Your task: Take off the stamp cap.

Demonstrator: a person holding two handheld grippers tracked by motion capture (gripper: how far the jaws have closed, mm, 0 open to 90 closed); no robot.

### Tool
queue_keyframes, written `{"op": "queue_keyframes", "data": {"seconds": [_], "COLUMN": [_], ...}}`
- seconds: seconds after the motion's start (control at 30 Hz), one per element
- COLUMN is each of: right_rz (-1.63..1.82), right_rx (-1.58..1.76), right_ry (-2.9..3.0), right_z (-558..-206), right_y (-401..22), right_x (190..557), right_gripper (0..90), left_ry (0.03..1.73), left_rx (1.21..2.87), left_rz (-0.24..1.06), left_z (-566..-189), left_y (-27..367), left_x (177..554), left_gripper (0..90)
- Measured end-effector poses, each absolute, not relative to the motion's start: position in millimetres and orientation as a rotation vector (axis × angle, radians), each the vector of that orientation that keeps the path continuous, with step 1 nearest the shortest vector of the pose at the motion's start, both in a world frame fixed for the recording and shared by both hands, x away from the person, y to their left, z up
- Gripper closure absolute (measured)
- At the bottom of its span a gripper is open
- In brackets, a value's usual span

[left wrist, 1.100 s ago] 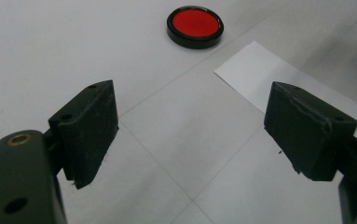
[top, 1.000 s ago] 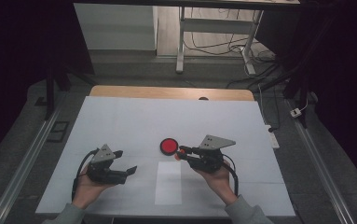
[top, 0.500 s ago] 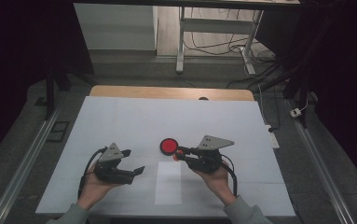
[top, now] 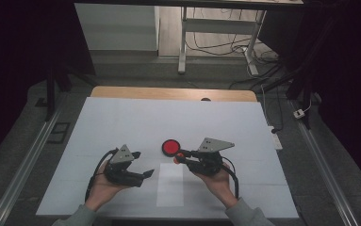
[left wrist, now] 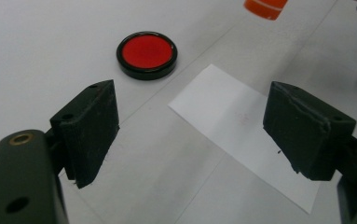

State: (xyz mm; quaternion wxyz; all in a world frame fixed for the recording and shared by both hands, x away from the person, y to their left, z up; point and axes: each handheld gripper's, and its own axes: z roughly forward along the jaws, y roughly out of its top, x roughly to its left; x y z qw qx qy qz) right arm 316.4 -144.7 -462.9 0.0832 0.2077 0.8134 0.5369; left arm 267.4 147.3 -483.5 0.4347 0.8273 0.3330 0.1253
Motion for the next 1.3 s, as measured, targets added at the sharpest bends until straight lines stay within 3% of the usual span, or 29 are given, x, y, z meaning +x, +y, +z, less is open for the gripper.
{"op": "queue_keyframes", "data": {"seconds": [1.3], "right_rz": [1.604], "right_rx": [0.602], "right_ry": [2.428], "right_z": [-463.4], "right_y": [-140.2], "right_x": [313.6], "right_gripper": [72.1], "left_ry": [0.7], "left_rx": [2.116], "left_rz": [0.281], "left_z": [-475.7], "left_y": [87.7], "left_x": [282.2], "left_gripper": [19.2]}}
